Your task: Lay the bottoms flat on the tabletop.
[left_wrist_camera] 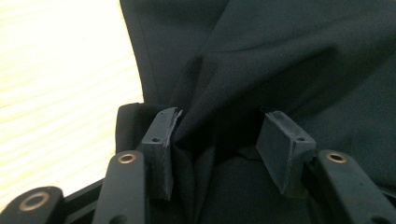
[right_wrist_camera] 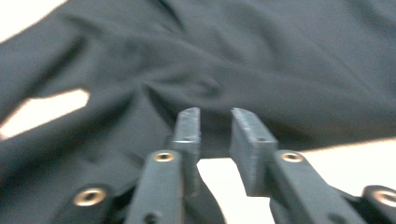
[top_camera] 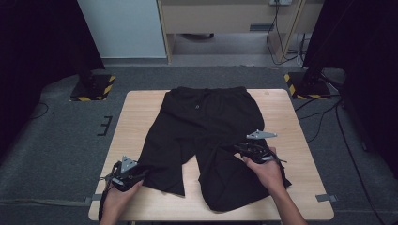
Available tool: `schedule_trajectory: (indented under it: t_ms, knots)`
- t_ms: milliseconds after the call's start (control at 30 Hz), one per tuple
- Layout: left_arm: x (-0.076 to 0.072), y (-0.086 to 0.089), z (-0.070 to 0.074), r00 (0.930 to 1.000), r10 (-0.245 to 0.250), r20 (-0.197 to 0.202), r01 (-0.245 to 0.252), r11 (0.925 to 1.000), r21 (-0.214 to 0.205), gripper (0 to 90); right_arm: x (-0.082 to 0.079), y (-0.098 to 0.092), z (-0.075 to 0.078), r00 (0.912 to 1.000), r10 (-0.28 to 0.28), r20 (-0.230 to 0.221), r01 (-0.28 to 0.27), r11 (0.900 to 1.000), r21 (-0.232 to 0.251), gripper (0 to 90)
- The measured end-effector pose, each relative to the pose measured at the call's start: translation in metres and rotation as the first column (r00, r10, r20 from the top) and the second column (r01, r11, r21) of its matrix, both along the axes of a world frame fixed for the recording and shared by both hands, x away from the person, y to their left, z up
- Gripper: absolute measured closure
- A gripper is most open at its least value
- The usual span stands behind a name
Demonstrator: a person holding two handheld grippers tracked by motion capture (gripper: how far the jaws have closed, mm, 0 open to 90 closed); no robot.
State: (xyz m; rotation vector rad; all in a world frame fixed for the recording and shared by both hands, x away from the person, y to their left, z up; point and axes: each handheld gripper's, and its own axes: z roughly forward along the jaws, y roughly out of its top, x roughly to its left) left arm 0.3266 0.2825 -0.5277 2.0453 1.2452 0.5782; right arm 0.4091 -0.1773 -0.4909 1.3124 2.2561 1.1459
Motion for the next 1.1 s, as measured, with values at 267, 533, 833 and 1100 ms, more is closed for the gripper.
schedule_trajectory:
  t_ms: [267,533,833,1100]
  knots:
    - [0.0,0.001,0.0,1.0,0.0,-0.001,0.0,1.0,-0.004,48.7,0.011,0.011,-0.027,0.9973,-0.049,-0.054,0.048,0.9984,-0.029,69.4]
    - [0.0,0.0,0.0,1.0,-0.003,-0.001,0.003,1.0,-0.002,48.7,0.015,0.034,-0.039,0.9975,-0.07,-0.007,0.069,0.989,-0.131,48.3]
    - [-0.001,-0.001,0.001,0.9998,-0.015,-0.011,0.015,0.9999,-0.005,57.7,0.006,0.03,-0.038,0.9991,-0.04,-0.011,0.039,0.9924,-0.116,89.7]
    - [-0.001,0.004,0.002,0.9998,-0.005,-0.017,0.005,1.0,-0.004,67.4,-0.005,-0.012,-0.035,0.9973,-0.059,-0.044,0.054,0.9925,-0.11,90.0]
